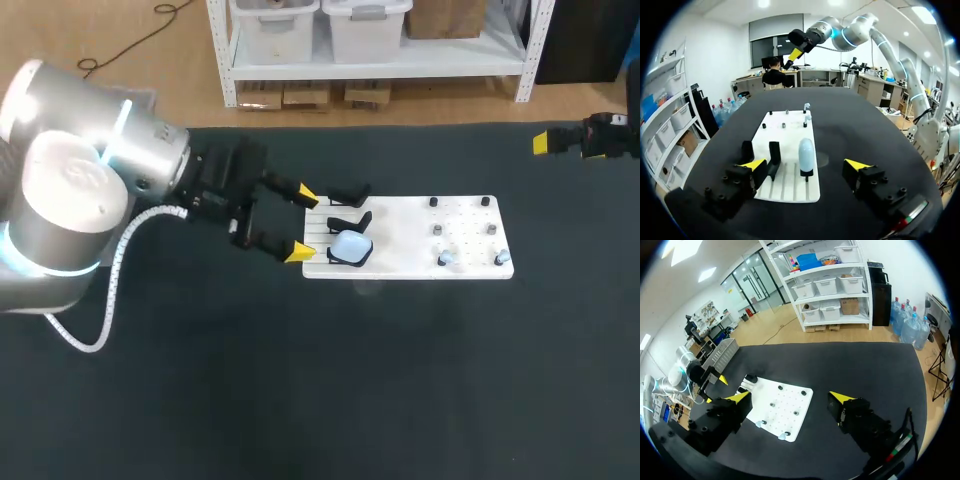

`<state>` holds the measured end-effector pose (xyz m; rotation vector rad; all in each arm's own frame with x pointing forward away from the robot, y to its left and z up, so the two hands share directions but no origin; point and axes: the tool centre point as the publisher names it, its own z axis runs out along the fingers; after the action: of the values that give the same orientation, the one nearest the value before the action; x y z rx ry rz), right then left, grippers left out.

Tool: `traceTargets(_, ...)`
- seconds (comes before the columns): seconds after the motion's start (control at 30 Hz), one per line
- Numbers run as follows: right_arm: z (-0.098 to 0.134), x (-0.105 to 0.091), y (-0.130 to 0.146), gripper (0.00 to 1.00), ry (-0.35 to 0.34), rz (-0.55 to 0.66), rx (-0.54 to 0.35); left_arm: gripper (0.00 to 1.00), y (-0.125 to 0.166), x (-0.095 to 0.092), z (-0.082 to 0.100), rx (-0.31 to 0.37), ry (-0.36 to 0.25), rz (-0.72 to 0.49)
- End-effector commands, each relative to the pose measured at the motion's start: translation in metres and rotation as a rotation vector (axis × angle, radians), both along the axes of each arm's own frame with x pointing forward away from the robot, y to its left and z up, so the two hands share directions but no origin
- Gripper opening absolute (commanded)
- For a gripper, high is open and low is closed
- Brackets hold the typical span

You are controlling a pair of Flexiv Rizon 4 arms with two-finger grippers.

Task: Pick up each earbud case from the left stands, insert the matching earbuds, close the lid, and place the case in the box.

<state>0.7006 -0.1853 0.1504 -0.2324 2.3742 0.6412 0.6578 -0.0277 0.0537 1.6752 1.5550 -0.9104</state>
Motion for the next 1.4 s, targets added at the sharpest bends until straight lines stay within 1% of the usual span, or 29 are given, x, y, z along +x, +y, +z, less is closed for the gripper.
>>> traceTargets(0.03, 0.0, 0.0, 0.0, 1.0, -0.001, 0.001, 0.0, 0.95, -0.008, 0.001, -0.011, -0.009, -0.009, -0.007)
traceTargets(0.17, 0.0, 0.0, 0.0, 1.0, -0.001, 0.001, 0.0, 0.91, -0.018, 0.006, -0.021, -0.004, -0.001, -0.009)
traceTargets(0.23, 0.0, 0.0, 0.0, 1.0, -0.001, 0.001, 0.0, 0.89, -0.021, 0.009, -0.023, -0.007, 0.002, -0.005)
traceTargets(0.33, 0.0, 0.0, 0.0, 1.0, -0.001, 0.001, 0.0, 0.89, -0.024, 0.013, -0.025, -0.013, 0.004, 0.006)
traceTargets(0.53, 0.0, 0.0, 0.0, 1.0, -0.001, 0.001, 0.0, 0.82, -0.026, 0.021, -0.034, -0.013, 0.007, 0.019)
traceTargets(0.6, 0.0, 0.0, 0.0, 1.0, -0.001, 0.001, 0.0, 0.75, -0.027, 0.022, -0.036, -0.014, 0.008, 0.02)
traceTargets(0.7, 0.0, 0.0, 0.0, 1.0, -0.001, 0.001, 0.0, 0.71, -0.028, 0.024, -0.039, -0.017, 0.01, 0.021)
traceTargets(0.77, 0.0, 0.0, 0.0, 1.0, -0.001, 0.001, 0.0, 0.6, -0.028, 0.025, -0.039, -0.021, 0.014, 0.021)
traceTargets(0.87, 0.0, 0.0, 0.0, 1.0, -0.001, 0.001, 0.0, 0.64, -0.028, 0.025, -0.039, -0.027, 0.02, 0.019)
traceTargets(1.07, 0.0, 0.0, 0.0, 1.0, -0.001, 0.001, 0.0, 0.65, -0.033, 0.021, -0.04, -0.035, 0.03, 0.013)
traceTargets(1.13, 0.0, 0.0, 0.0, 1.0, -0.001, 0.001, 0.0, 0.68, -0.034, 0.02, -0.04, -0.037, 0.037, 0.013)
traceTargets(1.2, 0.0, 0.0, 0.0, 1.0, -0.001, 0.001, 0.0, 0.73, -0.034, 0.018, -0.04, -0.038, 0.042, 0.013)
traceTargets(1.27, 0.0, 0.0, 0.0, 1.0, -0.001, 0.001, 0.0, 0.73, -0.035, 0.016, -0.041, -0.04, 0.052, 0.015)
traceTargets(1.4, 0.0, 0.0, 0.0, 1.0, -0.001, 0.001, 0.0, 0.7, -0.035, 0.013, -0.04, -0.042, 0.065, 0.02)
